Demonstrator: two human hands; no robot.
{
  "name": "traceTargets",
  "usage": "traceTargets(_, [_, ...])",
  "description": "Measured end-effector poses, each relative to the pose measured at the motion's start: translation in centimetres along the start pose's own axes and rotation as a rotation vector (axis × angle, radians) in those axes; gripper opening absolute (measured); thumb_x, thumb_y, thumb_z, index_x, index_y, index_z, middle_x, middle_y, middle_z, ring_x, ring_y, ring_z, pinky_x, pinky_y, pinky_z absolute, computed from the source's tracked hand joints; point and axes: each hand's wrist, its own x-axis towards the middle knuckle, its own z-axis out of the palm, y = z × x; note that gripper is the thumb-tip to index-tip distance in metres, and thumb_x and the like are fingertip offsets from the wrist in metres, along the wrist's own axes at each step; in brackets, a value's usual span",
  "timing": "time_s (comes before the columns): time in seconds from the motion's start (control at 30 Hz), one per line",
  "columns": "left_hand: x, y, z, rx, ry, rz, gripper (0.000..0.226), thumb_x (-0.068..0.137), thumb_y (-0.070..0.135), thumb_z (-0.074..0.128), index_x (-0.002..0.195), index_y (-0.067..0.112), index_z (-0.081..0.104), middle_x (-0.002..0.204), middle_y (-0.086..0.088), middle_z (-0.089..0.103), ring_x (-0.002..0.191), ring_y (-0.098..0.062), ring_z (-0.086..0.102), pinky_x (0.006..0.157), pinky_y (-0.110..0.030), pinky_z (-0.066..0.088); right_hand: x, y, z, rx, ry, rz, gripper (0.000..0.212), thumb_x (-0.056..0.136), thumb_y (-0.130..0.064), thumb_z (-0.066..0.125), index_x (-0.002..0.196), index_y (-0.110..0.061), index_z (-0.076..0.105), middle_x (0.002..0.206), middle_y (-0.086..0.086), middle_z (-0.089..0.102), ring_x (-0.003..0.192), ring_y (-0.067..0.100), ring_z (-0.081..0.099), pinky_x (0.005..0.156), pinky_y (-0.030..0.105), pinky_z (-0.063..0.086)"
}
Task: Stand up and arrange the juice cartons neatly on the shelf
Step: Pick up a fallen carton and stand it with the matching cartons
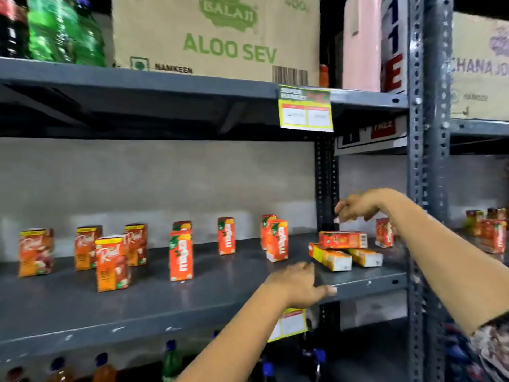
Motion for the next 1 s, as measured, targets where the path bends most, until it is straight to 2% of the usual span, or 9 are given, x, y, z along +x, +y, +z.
traceTargets(0.1, [0.9,0.5,1.5,0.059,-0.005,-0.080,0.085,0.093,0.062,0.032,0.152,0.007,0.005,0.161,-0.010,0.005,0.148,-0.023,0.007,0.119,-0.037,0.012,1.5,2.7,-0.3,-0.055,-0.179,0.080,0.064,0.089,-0.025,0.062,0.146,-0.022,0.033,0.151,0.001,0.035,0.139,0.019,0.033,0.109,0.035,0.038])
traceTargets(0.17, [1.4,0.1,2.7,0.095,0.016,-0.111,0.081,0.096,0.058,0.029,0.151,0.006,0.004,0.161,-0.011,0.004,0.148,-0.023,0.006,0.120,-0.037,0.008,2.5,3.5,-0.3,-0.065,-0.251,0.076,0.067,0.089,-0.019,0.062,0.148,-0.024,0.030,0.155,-0.002,0.029,0.145,0.017,0.024,0.112,0.033,0.032])
traceTargets(0.27, [2.0,-0.2,4.0,0.143,0.099,-0.120,0.073,0.099,0.051,0.028,0.151,0.005,0.007,0.161,-0.012,0.008,0.148,-0.022,0.008,0.120,-0.035,0.008,4.0,4.1,-0.1,-0.061,-0.340,0.034,0.066,0.090,-0.011,0.060,0.148,-0.023,0.031,0.156,-0.004,0.030,0.144,0.016,0.022,0.109,0.033,0.029])
traceTargets(0.4, [2.1,-0.2,4.2,0.159,0.104,-0.126,0.071,0.099,0.050,0.027,0.152,0.007,0.008,0.161,-0.009,0.007,0.148,-0.021,0.007,0.119,-0.033,0.007,6.1,4.5,-0.1,-0.020,-0.463,0.004,0.055,0.089,0.001,0.057,0.139,-0.017,0.045,0.150,0.007,0.041,0.131,0.018,0.040,0.095,0.028,0.041])
traceTargets(0.5, [1.9,-0.1,4.1,0.160,0.110,-0.127,0.070,0.099,0.051,0.026,0.152,0.007,0.008,0.161,-0.009,0.007,0.148,-0.020,0.007,0.119,-0.032,0.006,6.9,4.4,-0.3,-0.054,-0.495,-0.013,0.054,0.081,-0.004,0.068,0.132,-0.014,0.054,0.146,0.010,0.047,0.136,0.024,0.040,0.103,0.034,0.039])
traceTargets(0.57, [1.8,0.0,4.1,0.166,0.111,-0.130,0.070,0.099,0.050,0.026,0.152,0.007,0.008,0.161,-0.009,0.008,0.148,-0.020,0.007,0.119,-0.032,0.006,7.0,4.3,-0.2,-0.094,-0.534,-0.012,0.041,0.072,-0.012,0.076,0.112,-0.014,0.066,0.130,0.010,0.058,0.119,0.021,0.052,0.092,0.030,0.044])
traceTargets(0.67, [1.7,0.1,4.0,0.170,0.105,-0.130,0.070,0.099,0.050,0.025,0.152,0.007,0.008,0.161,-0.008,0.007,0.148,-0.020,0.007,0.119,-0.032,0.006,6.6,4.1,0.3,-0.064,-0.513,0.023,0.009,0.077,-0.010,0.073,0.083,-0.017,0.072,0.090,0.001,0.068,0.083,0.010,0.057,0.069,0.022,0.045])
traceTargets(0.8, [1.6,0.2,4.0,0.172,0.106,-0.133,0.070,0.099,0.050,0.026,0.152,0.008,0.008,0.161,-0.007,0.008,0.148,-0.020,0.008,0.119,-0.032,0.007,5.9,4.0,1.3,0.052,-0.470,0.068,0.017,0.080,-0.012,0.070,0.096,-0.011,0.064,0.091,0.005,0.061,0.082,0.013,0.058,0.067,0.024,0.050])
traceTargets(1.0, [1.7,0.2,4.1,0.152,0.122,-0.138,0.069,0.099,0.050,0.027,0.152,0.008,0.009,0.161,-0.007,0.009,0.148,-0.019,0.008,0.119,-0.032,0.008,5.3,3.7,2.2,0.147,-0.381,0.045,0.024,0.079,-0.014,0.070,0.101,-0.010,0.061,0.091,0.006,0.061,0.080,0.015,0.058,0.063,0.023,0.052])
